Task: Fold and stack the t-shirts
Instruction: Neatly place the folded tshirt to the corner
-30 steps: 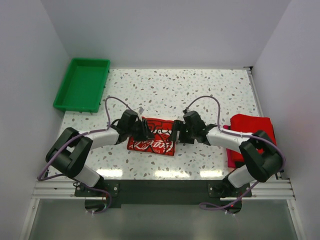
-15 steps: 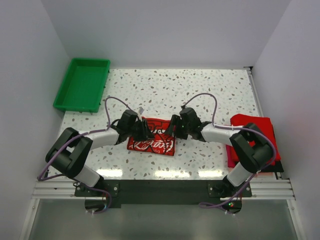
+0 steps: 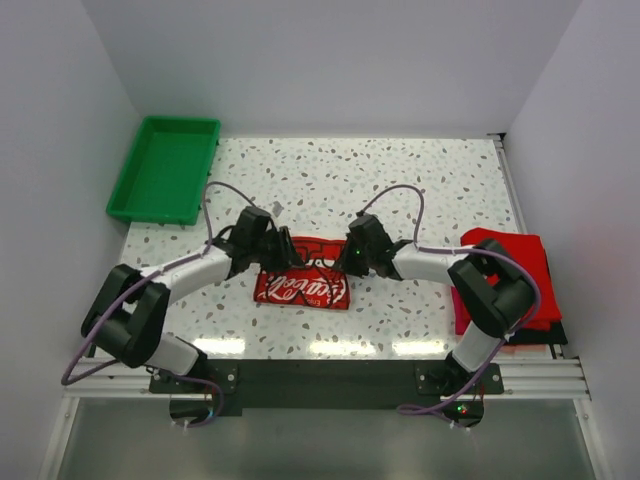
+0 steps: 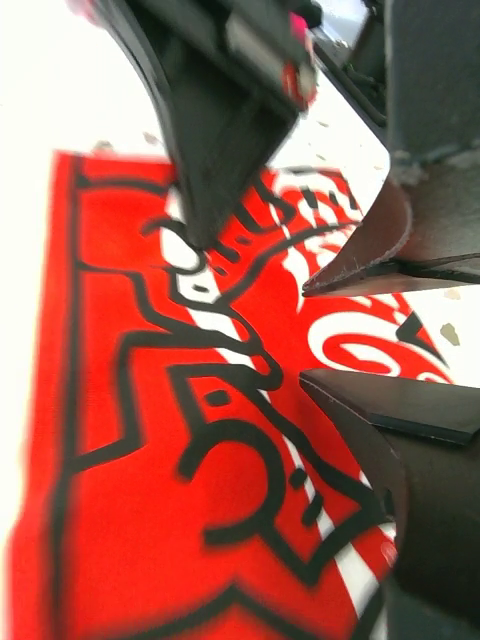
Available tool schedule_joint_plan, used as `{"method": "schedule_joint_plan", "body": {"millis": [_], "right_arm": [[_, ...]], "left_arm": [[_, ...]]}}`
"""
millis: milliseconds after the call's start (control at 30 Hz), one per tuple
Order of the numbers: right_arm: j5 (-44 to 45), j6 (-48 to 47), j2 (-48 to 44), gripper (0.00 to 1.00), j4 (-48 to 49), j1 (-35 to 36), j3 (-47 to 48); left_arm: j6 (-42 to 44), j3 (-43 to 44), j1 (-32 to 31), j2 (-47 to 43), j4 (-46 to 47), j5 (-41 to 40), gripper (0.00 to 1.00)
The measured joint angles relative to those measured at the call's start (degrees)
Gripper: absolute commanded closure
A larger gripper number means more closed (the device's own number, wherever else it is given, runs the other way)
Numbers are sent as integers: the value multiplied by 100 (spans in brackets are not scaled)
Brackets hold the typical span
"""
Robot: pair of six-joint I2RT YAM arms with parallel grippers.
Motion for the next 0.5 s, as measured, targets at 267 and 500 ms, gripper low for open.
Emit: {"method": "schedule_joint_plan", "body": {"millis": [267, 500], "right_arm": [[1145, -87, -195, 100, -1895, 61, 656], [2448, 114, -170, 100, -4006, -354, 1827]], "left_arm": [[459, 1008, 673, -1128, -933, -188, 57], [595, 1021, 682, -1386, -1110, 81, 58]]}}
